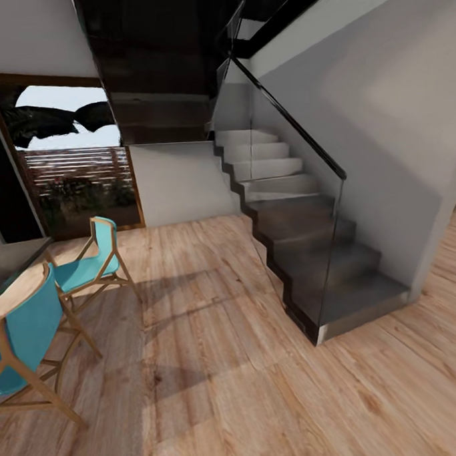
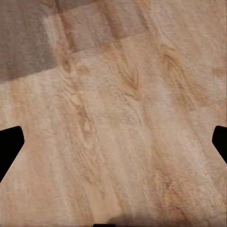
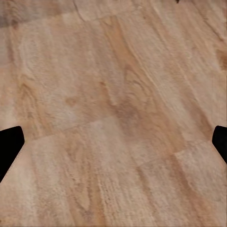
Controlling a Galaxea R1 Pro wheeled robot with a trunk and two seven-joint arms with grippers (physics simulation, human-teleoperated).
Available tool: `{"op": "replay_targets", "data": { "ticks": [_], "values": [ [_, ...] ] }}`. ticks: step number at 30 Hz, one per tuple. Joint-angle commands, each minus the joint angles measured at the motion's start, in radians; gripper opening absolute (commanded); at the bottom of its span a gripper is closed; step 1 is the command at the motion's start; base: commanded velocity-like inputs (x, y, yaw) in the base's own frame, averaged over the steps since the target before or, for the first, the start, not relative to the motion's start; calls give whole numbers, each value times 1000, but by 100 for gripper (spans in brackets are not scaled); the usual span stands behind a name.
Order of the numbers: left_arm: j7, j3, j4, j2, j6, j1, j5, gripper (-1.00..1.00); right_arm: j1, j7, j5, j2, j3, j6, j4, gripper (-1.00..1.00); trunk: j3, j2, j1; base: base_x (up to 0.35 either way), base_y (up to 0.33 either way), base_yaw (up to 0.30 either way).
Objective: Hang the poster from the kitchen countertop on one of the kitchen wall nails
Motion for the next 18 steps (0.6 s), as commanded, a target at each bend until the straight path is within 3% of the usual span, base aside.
{"op": "replay_targets", "data": {
  "ticks": [1,10,18],
  "values": [
    [1,1,-1,0,-2,0,0,100,-1,0,1,0,0,-3,1,100,-1,0,0,0,0,293],
    [1,1,-1,0,-2,0,-1,100,-1,0,1,0,0,-3,1,100,-1,0,0,0,0,280],
    [-1,1,-1,0,-1,0,-1,100,0,3,1,-1,0,-3,1,100,-1,0,0,-80,-91,84]
  ]
}}
